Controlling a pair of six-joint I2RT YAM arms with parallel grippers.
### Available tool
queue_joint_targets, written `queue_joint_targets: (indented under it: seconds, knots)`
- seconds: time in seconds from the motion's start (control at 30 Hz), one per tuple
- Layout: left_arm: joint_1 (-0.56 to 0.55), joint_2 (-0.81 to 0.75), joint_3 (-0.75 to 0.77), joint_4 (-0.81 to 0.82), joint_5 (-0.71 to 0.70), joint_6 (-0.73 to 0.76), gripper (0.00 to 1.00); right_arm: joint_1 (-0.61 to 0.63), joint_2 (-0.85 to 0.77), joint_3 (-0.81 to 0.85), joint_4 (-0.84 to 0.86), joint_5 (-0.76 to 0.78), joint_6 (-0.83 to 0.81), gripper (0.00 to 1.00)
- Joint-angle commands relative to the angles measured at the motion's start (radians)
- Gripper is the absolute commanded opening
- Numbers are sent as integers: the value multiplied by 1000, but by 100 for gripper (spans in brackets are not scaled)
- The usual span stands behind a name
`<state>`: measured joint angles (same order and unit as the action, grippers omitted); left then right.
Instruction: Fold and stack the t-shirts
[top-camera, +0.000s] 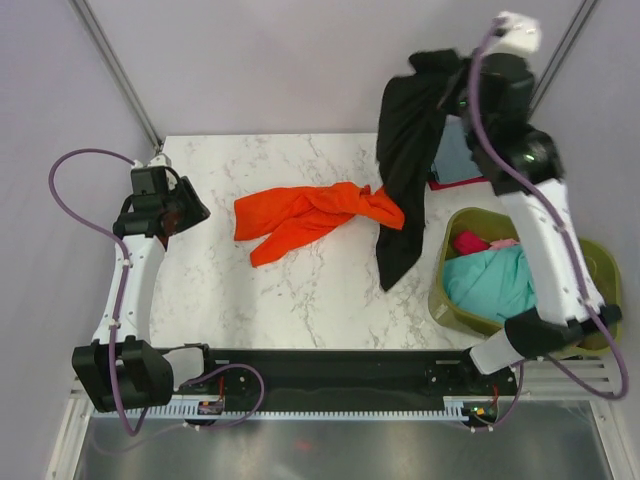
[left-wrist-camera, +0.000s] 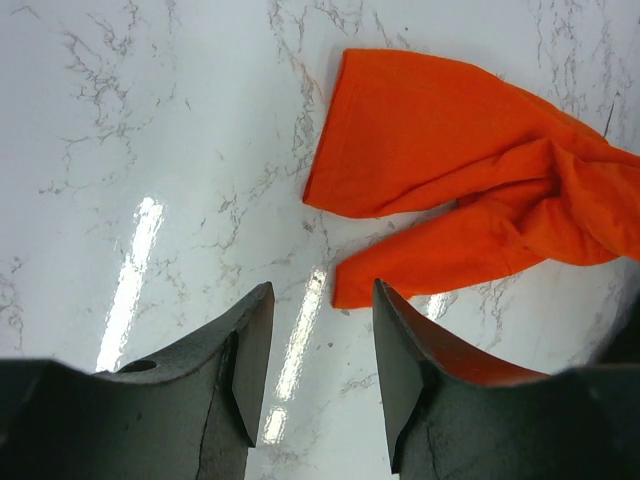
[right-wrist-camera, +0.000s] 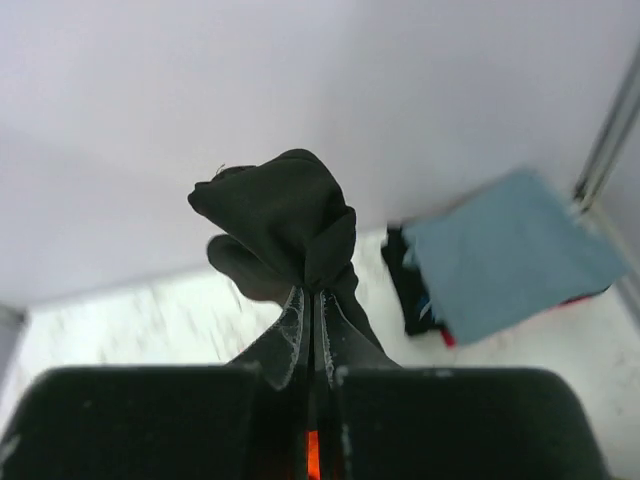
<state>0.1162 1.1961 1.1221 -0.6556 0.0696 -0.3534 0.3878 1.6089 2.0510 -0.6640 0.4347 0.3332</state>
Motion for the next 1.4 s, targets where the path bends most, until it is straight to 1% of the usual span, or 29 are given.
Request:
queue_joint_targets:
  seconds: [0.0,0.17,0.27,0.4,0.6,0.67,0.7,0.77,0.8,0.87,0.9,0.97,1.0,1.03,1.07,1.1,1.13,1.17,1.2,1.23,1.27,1.33,1.37]
  knots:
    - [-4,-32,-2,28,-22,44,52,-17,-183,89,-16,206,-63,0]
    - [-10,-32,-5,30,-21,44,52,-17,-352,86,6,294,-98,0]
    - [-13,-30,-4,30,-22,44,52,-15,-469,71,7,315,-111,0]
    - [-16,-30,-5,30,-19,44,51,-17,-553,41,-16,370,-118,0]
    - [-29,-27,-7,28,-25,45,51,-17,-615,-18,-43,383,-123,0]
    - [-33,-26,-7,28,-27,45,51,-17,-650,-102,-52,392,-100,0]
    - [-36,-24,-8,30,-27,45,51,-17,-667,-208,-52,391,-86,0]
    - [-50,-18,-7,30,-31,48,51,-17,-711,-341,-43,401,-39,0]
    - [-59,-12,-8,28,-39,51,51,-17,-724,-485,-34,401,-24,0]
    - [-79,3,-7,25,-44,57,51,-17,-730,-612,-22,404,25,0]
    - [-87,5,-7,25,-44,59,51,-17,-722,-705,-19,404,44,0]
    - [-105,19,-7,17,-62,65,51,-20,-686,-764,-29,417,96,0]
    - [-137,23,-7,16,-67,68,52,-24,-675,-800,-39,417,113,2]
    - [-151,33,-7,10,-67,76,52,-27,-669,-818,-45,406,133,8]
    - [-182,52,-5,4,-67,79,52,-36,-659,-833,-55,325,157,50]
    - [-202,69,-4,-13,-68,82,52,-38,-658,-868,-57,268,174,74]
    - [-223,88,7,-24,-67,88,52,-40,-655,-888,-54,203,187,88]
    - [-271,126,14,-35,-67,90,52,-40,-653,-908,-39,64,193,98]
    - [-292,144,21,-59,-76,88,52,-40,-653,-942,-40,40,197,98]
    - [-334,160,30,-70,-99,79,52,-37,-658,-953,-49,35,202,98]
    - [-352,183,31,-79,-128,74,52,-32,-668,-960,-49,39,195,98]
    - [-377,194,28,-104,-160,47,52,-11,-694,-957,-51,116,153,98]
    - [-380,192,27,-108,-171,39,52,28,-707,-945,-54,128,136,98]
